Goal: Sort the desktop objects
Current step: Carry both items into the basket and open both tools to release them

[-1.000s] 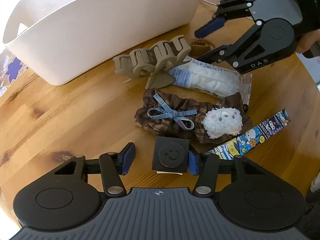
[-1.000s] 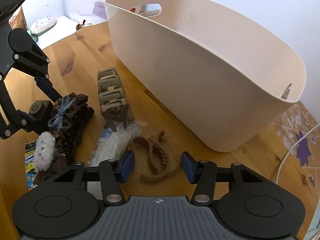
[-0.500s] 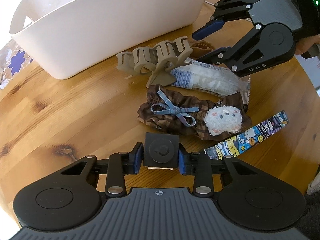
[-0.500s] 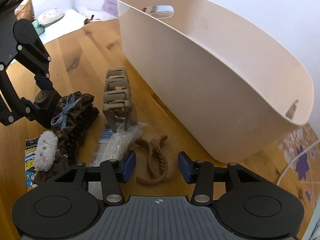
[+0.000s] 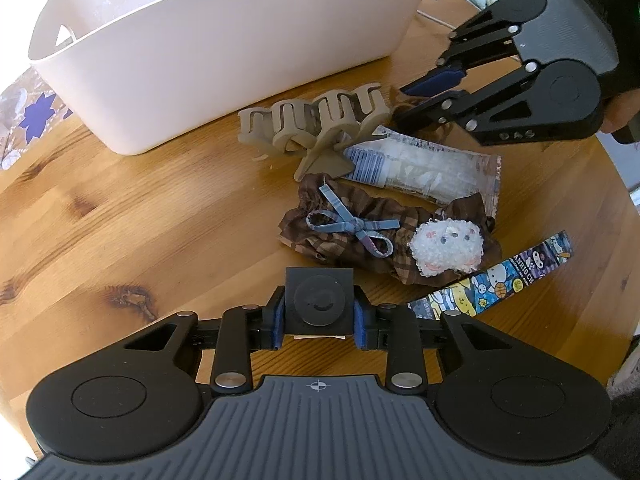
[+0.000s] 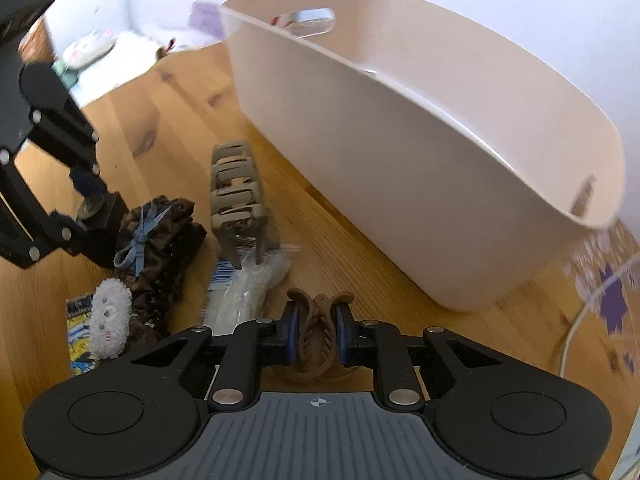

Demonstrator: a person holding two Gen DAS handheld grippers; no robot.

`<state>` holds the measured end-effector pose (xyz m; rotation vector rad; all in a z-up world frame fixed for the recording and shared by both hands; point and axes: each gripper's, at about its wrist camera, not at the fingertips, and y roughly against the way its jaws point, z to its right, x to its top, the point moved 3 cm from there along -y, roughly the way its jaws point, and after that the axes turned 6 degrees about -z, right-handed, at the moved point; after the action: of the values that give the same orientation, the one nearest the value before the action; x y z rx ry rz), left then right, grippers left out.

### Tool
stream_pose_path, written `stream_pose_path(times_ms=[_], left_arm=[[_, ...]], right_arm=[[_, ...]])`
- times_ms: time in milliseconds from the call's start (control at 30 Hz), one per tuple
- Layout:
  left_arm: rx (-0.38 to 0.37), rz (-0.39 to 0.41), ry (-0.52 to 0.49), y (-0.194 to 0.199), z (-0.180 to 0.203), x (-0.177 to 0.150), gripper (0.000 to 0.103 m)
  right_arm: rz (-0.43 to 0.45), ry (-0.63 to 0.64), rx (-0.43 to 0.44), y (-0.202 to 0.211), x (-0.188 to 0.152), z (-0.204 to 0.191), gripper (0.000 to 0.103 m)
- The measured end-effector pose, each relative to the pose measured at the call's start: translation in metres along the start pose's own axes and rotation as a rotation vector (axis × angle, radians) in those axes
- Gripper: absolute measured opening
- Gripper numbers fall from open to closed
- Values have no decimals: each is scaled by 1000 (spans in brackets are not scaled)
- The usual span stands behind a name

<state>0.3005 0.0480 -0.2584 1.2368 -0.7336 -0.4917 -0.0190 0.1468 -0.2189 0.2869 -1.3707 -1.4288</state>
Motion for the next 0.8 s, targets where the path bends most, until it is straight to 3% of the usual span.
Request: stream_pose_path(times_ms=[367,800], left_arm=[[6,36,-2,15,0,-11,32],[33,144,-42,78,-14,3,32]], right_arm=[[94,-115,0,51,-4,12,18],[227,-159,-50,124,16,14,18]])
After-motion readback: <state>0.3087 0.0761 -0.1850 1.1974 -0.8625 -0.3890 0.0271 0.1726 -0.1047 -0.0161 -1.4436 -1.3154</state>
